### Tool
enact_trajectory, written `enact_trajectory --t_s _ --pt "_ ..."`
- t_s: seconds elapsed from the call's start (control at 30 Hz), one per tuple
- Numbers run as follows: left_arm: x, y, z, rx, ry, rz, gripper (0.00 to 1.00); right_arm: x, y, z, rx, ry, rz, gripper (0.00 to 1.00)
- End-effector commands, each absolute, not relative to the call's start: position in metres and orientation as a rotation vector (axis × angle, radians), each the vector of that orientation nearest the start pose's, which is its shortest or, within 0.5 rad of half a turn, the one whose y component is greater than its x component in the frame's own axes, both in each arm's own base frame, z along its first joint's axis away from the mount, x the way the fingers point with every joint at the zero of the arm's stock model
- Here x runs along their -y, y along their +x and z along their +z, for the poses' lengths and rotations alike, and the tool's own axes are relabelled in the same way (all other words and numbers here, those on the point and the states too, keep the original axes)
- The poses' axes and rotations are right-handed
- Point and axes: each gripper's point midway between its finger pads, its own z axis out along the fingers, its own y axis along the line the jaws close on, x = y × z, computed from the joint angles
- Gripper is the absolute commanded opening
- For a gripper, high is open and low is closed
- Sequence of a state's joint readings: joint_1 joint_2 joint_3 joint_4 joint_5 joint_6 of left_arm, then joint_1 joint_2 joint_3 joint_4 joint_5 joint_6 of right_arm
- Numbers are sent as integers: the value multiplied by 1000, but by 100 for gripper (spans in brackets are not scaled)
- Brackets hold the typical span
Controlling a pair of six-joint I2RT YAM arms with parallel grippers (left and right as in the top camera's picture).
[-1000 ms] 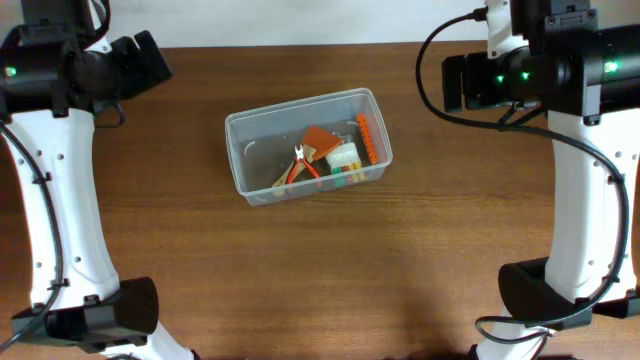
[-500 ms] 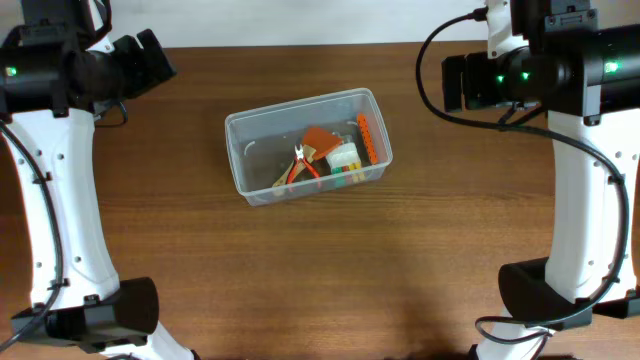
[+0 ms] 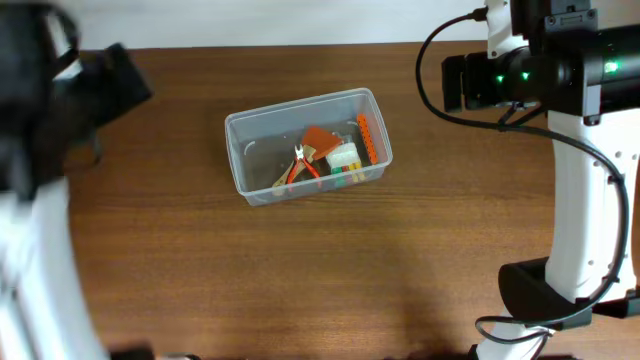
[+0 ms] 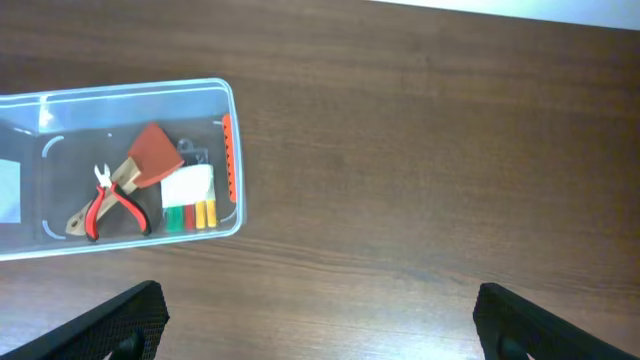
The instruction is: Pack container
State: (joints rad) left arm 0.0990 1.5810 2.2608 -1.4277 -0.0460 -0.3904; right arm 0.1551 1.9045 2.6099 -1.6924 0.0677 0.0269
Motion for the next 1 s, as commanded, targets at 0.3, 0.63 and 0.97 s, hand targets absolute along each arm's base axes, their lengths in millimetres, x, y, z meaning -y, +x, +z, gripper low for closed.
enact_trajectory --t_s 0.3,0.63,0.97 --pt "-55 189 413 -1965 -636 29 99 -48 383 366 -2546 -124 -34 99" --pt "-54 188 281 -1884 -621 9 99 -48 383 366 -2546 -125 -34 99" --pt "-49 223 199 -1860 -582 -45 99 -48 383 366 -2546 -125 -34 99"
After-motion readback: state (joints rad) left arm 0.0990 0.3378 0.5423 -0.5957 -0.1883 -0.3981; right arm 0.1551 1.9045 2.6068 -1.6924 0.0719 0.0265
